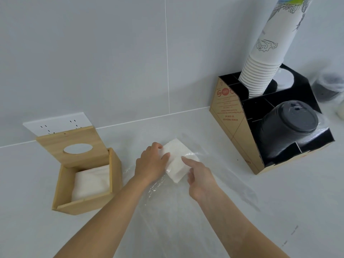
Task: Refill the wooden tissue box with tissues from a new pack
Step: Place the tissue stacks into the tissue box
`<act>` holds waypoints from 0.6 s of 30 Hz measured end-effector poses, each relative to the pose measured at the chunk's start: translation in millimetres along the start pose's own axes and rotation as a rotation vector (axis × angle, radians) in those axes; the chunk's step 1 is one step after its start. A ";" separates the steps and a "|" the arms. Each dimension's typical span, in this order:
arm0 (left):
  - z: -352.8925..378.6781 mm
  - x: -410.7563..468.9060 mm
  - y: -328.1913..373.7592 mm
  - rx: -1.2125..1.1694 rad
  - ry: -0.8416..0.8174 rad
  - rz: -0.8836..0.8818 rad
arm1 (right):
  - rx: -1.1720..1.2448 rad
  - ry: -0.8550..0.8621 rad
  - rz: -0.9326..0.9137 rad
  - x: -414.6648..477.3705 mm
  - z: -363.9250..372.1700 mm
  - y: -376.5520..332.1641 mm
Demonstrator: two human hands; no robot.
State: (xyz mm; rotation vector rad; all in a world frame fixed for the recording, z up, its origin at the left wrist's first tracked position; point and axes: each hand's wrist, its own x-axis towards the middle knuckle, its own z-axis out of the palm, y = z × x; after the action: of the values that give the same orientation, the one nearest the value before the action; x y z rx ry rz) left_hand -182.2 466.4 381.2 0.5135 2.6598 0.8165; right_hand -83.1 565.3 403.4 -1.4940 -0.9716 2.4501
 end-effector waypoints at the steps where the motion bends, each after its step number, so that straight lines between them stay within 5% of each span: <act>1: 0.1 0.1 0.2 -0.003 0.006 -0.002 | 0.003 -0.016 -0.028 -0.7 0.2 0.7; 8: 4.0 -0.7 0.6 -0.010 0.039 0.014 | -0.031 -0.110 -0.195 -2.1 7.9 9.6; 18: 8.4 0.0 -4.9 -0.046 0.059 0.031 | 0.171 -0.164 -0.088 2.3 27.6 3.8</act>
State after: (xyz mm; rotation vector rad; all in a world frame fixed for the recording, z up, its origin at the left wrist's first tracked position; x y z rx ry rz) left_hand -180.1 466.6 371.7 0.5278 2.6858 0.9137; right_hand -106.3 550.5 408.0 -1.1880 -0.8097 2.5501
